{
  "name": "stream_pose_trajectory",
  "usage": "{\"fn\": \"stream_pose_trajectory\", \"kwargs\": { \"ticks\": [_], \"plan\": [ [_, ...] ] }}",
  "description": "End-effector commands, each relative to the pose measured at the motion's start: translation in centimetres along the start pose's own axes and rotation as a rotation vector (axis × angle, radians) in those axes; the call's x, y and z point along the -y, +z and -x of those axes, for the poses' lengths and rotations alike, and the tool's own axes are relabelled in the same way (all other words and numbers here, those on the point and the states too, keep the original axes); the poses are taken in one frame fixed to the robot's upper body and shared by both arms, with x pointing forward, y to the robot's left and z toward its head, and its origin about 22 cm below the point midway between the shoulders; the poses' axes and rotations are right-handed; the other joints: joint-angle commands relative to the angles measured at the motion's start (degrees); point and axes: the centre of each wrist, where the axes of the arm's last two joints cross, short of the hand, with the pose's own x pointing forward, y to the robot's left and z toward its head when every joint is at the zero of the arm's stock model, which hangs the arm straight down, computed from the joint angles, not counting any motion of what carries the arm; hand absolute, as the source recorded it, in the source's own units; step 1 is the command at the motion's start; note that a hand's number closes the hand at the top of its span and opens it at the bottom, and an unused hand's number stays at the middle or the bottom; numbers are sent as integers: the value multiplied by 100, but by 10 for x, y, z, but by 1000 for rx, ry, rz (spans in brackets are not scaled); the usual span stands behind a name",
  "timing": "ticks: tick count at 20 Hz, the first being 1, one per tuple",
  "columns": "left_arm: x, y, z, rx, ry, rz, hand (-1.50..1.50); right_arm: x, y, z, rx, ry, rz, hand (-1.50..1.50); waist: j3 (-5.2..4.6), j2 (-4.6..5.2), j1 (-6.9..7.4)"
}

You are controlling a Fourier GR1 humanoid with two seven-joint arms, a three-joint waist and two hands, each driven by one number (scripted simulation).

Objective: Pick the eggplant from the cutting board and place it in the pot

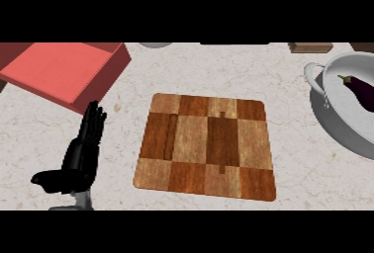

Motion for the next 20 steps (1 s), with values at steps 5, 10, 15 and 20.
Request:
{"fn": "stream_pose_trajectory", "kwargs": {
  "ticks": [5, 10, 15, 20],
  "plan": [
    [-4, 13, -4, -3, -26, -2, 0, 57, -13, 38, 56, -89, 70, -150, -5, -2, 19],
    [1, -2, 9, -3, -8, 10, 0, 90, -15, 64, 81, -92, 85, -150, -6, 5, 1],
    [0, -11, -2, -8, -7, -2, 0, 132, -30, 79, 63, -72, 102, -150, -4, 7, 3],
    [-4, -2, 11, -21, -24, 9, 0, 154, -24, 82, 60, -145, 198, -150, -8, -1, -23]
  ]
}}
